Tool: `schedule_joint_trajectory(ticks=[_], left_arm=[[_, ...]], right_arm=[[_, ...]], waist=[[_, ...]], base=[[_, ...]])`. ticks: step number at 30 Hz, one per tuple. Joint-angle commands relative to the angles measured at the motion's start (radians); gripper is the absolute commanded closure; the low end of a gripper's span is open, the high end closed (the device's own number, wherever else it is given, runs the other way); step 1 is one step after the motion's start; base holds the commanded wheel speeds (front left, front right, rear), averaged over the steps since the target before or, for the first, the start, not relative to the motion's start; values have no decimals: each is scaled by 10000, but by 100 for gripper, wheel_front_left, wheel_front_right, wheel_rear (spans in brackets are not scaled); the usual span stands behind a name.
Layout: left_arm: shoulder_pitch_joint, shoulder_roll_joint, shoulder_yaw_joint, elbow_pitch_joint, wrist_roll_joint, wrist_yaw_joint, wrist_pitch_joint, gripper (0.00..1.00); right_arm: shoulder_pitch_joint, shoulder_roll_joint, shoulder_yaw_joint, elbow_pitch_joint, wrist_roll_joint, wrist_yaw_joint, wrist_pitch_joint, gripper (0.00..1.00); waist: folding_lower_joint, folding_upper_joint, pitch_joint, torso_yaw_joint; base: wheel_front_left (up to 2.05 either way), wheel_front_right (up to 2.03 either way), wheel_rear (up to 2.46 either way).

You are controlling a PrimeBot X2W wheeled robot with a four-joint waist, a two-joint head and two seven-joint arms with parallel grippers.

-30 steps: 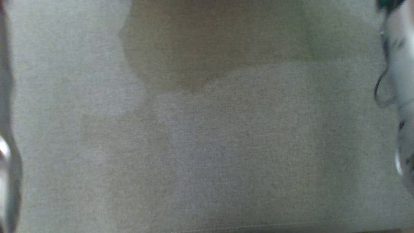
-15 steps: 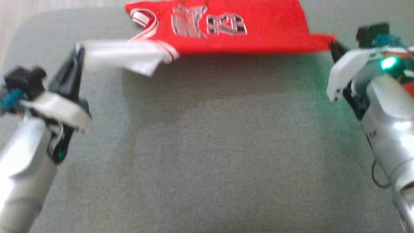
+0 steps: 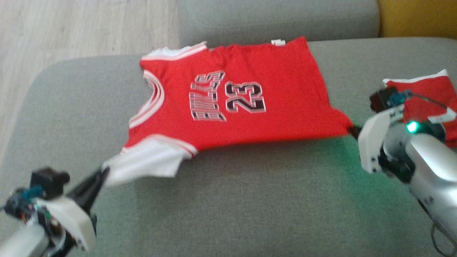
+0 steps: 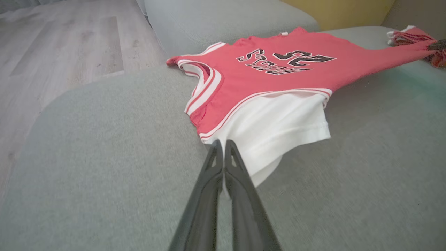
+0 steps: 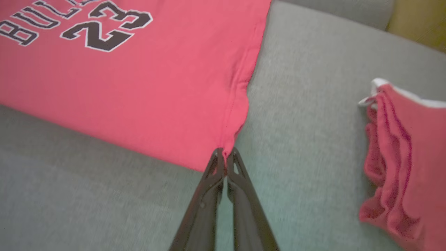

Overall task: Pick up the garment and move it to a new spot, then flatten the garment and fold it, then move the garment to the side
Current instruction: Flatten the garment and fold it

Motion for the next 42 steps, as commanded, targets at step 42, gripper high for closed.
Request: schedule_joint_trajectory(ticks=[42], left_arm=[[-4266,-353,146,541,620,180,2120,100]], right_arm=[[-1086,-209,-935,-1269,1070,-9,494,100]], waist=[[3,-1,1845,-220]], base=[[0,0,0]])
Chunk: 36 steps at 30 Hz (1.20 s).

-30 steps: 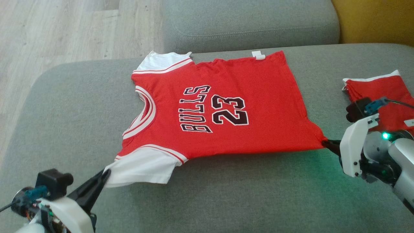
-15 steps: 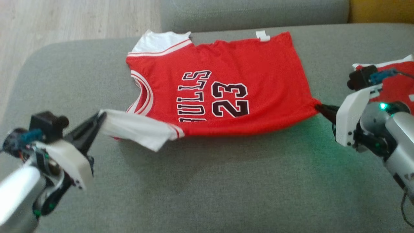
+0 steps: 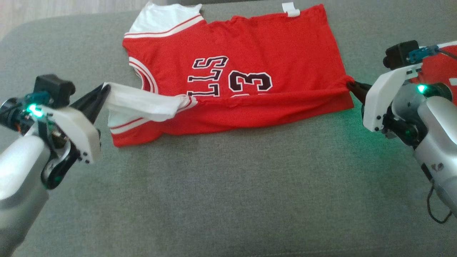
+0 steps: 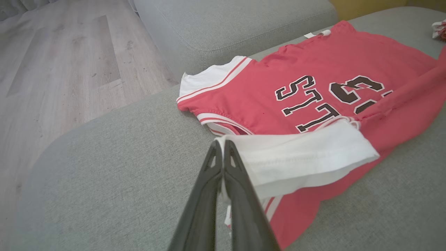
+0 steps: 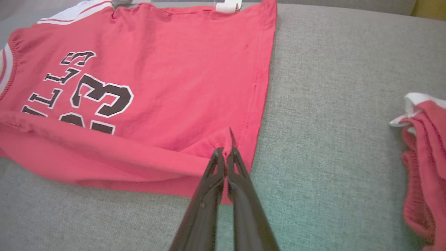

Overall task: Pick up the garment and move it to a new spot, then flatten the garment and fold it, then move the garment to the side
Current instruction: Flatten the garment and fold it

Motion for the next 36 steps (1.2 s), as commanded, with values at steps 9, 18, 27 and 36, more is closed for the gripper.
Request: schedule_joint_trajectory(ticks=[9,18,27,36], left_arm=[[-1587,-351,119,1213,370,-193,-529,100],[-2353,-1204,370,2415,1021,407,-2804,0],[-1115,-1994,2541,620,1227,1678,-4369,0],[3100,-3402,4507,-2934,3668,2521,-4375,0]], right_arm=[[-787,302,-44,384,-311,-9,-491,100],[-1314,923,-1207,1039,-369,-9,-2964,0],[-536,1938,-2182,694,-1219,-9,-6508,0],[2837,3400,-5387,-2051,-4360,-9,-6881,0]], waist=[[-2,0,507,3],[-2,0,543,80],[-2,0,-345,80],[-2,0,-990,202]], base=[[0,0,0],[0,0,0],[0,0,0],[0,0,0]])
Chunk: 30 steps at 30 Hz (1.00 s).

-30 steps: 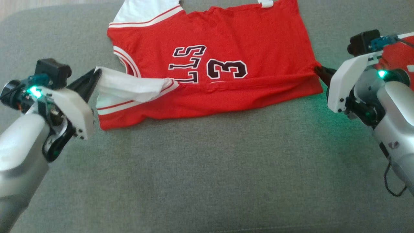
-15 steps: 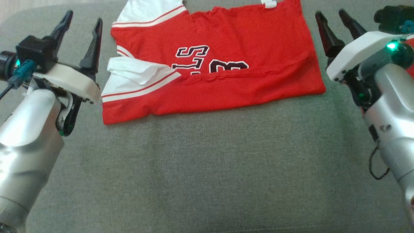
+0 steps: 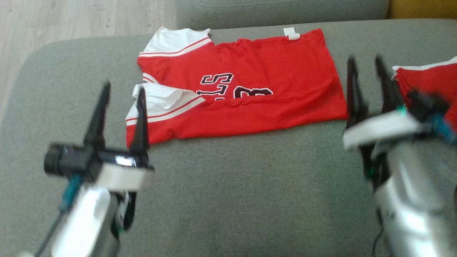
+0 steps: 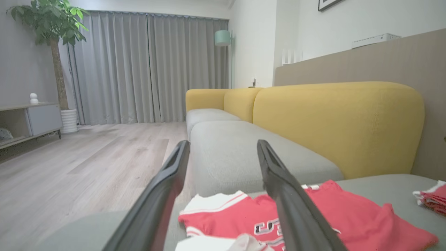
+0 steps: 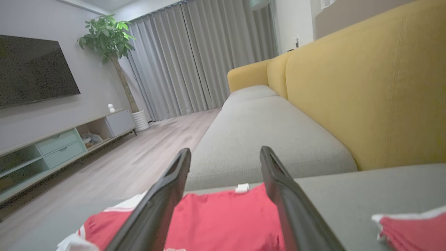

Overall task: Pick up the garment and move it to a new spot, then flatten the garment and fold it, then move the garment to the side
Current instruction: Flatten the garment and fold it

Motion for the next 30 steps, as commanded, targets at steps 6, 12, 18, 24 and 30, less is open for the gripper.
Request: schedule_joint_trajectory(ticks=[6,12,18,24,30], left_arm=[[1687,-804,1580,-483,931,-309,-48,0],[1882,-1086,2204,-120,1346,-801,-48,0],[1344,-1144,2360,1281,1714,-1088,-48,0],[306,-1007,2615,3275,1715,-863,89,0],[-577,-775,2638,4895,1651,-906,667,0]], right_arm=[[2622,873,-587,-1949,-1398,-9,-105,0],[2914,897,-277,-2254,-1212,-9,-105,0],[2769,900,-22,-2394,-1133,-9,-106,0],[2682,901,65,-2506,-1109,-9,-106,0],[2531,901,38,-2621,-1050,-9,-106,0]], waist=[[2,0,-78,-72],[2,0,-40,-286],[2,0,219,-574],[2,0,740,-761],[2,0,1201,-918]], base=[[0,0,0],[0,0,0],[0,0,0],[0,0,0],[0,0,0]])
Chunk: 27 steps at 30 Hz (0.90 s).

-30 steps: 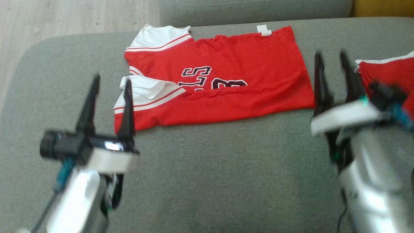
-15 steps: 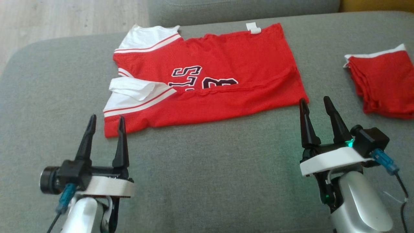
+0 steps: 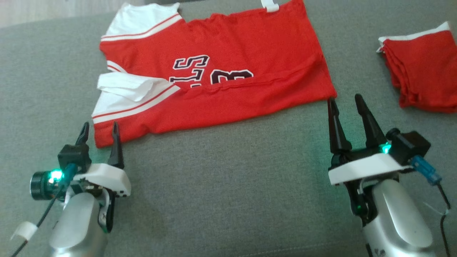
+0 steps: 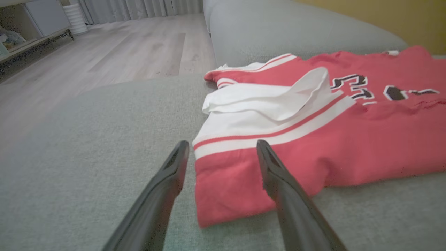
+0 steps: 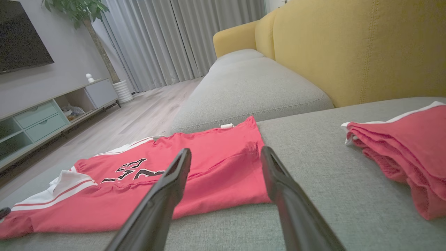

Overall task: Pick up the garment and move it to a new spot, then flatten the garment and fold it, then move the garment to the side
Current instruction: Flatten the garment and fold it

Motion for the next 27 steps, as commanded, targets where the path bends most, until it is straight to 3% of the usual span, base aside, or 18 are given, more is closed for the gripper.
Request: schedule_joint_trajectory(ticks=[1,5,10,11,13,21,27], left_arm=[[-463,402,393,134,-67,-9,138,0],[-789,504,507,939,-228,27,465,0],[-994,458,324,1752,-393,-315,1279,0],[-1031,472,283,1845,-389,-350,1367,16],[-1096,490,235,1938,-396,-411,1356,100],[-1251,271,221,1270,-545,-709,-154,100],[-1207,133,242,-4,-468,-897,-636,100]], right_arm=[[-399,77,197,-398,95,-9,-108,0],[-516,77,252,-467,175,-9,-108,0],[-596,77,314,-476,238,-9,-108,0],[-605,77,302,-462,239,-9,-108,0],[-623,77,285,-435,240,-9,-108,0],[-638,77,159,42,113,-9,-77,0],[-962,77,14,858,-612,-9,733,0]], waist=[[-1,0,179,-111],[-1,0,363,-221],[-1,0,482,-307],[-1,0,494,-314],[-1,0,497,-320],[-1,0,179,-147],[-1,0,10,93]], base=[[0,0,0],[0,0,0],[0,0,0],[0,0,0],[0,0,0],[0,0,0],[0,0,0]])
